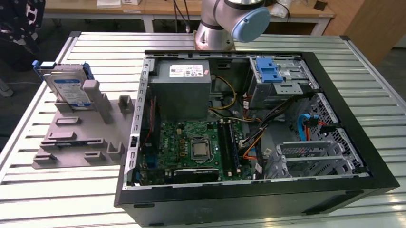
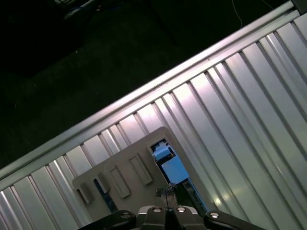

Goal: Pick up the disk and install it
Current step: 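Pick up the disk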

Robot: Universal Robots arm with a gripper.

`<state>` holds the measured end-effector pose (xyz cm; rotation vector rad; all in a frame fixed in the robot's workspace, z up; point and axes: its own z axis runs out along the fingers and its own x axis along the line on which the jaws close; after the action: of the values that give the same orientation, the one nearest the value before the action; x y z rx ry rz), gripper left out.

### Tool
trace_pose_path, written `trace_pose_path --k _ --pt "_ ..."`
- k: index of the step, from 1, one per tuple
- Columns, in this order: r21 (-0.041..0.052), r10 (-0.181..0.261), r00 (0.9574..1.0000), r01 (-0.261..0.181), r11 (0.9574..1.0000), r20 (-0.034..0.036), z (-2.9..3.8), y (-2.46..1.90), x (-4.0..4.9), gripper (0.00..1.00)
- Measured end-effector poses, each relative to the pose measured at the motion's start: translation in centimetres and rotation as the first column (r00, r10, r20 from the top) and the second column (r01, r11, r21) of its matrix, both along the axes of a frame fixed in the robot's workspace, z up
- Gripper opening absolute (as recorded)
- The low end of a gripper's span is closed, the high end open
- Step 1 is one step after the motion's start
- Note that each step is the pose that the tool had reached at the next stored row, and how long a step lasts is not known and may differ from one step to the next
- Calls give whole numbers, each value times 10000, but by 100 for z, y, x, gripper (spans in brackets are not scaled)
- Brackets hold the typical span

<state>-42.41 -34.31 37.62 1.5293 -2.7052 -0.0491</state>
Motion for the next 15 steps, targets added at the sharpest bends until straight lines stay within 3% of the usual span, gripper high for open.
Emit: trace_pose_path --k 15 --pt "0 979 9952 -979 9952 0 0 2 0 11"
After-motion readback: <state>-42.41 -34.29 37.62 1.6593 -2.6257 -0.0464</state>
